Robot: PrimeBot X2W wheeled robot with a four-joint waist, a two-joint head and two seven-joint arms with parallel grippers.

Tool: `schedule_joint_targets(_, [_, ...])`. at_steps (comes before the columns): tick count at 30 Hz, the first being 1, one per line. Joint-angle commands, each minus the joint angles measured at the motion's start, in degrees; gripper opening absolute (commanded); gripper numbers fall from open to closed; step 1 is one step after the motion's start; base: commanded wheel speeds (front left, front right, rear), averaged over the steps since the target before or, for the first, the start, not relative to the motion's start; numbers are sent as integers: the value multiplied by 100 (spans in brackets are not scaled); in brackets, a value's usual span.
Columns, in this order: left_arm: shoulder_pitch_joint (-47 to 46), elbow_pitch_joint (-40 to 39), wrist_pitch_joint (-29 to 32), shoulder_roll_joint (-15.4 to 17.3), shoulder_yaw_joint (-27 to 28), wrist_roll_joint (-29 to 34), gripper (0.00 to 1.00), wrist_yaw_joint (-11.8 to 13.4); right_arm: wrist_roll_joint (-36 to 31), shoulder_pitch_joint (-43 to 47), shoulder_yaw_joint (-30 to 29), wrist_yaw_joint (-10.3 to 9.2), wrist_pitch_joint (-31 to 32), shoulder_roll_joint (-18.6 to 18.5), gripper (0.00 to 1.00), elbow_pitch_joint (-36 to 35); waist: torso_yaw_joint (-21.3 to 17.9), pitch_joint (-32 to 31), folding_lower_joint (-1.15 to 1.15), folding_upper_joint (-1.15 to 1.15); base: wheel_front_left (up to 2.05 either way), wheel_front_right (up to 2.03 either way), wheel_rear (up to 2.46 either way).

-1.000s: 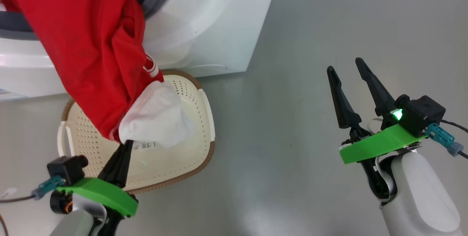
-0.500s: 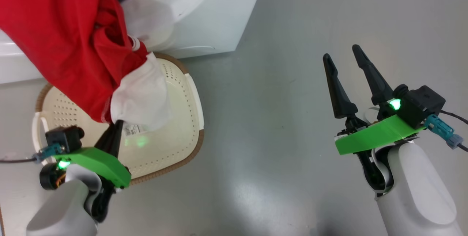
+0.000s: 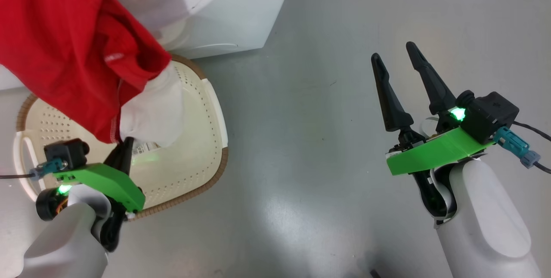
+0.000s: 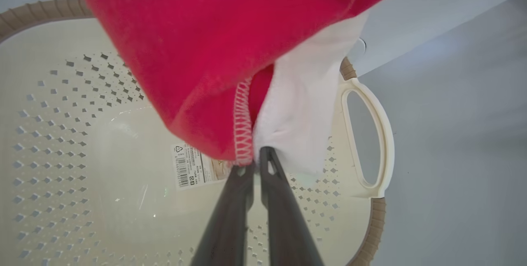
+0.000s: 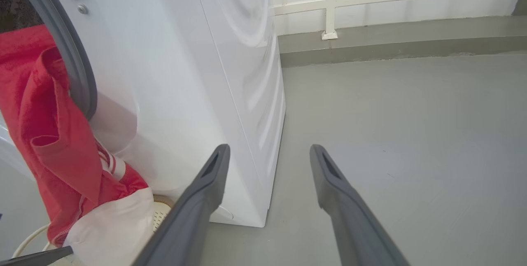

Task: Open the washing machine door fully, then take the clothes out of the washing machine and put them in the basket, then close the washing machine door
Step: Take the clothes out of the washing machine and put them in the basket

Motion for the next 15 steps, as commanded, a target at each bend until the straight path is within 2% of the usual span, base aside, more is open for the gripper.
schedule_joint_targets(1, [-62, -12, -47, 201, 92, -53, 0, -18, -29, 30, 125, 9, -26, 48, 100, -145, -11, 14, 0, 0, 0, 0, 0])
schedule_joint_targets(15, [-204, 101, -47, 283, -362, -465, 0, -18, -38, -21, 156, 9, -26, 71, 100, -123, -28, 51, 0, 0, 0, 0, 0])
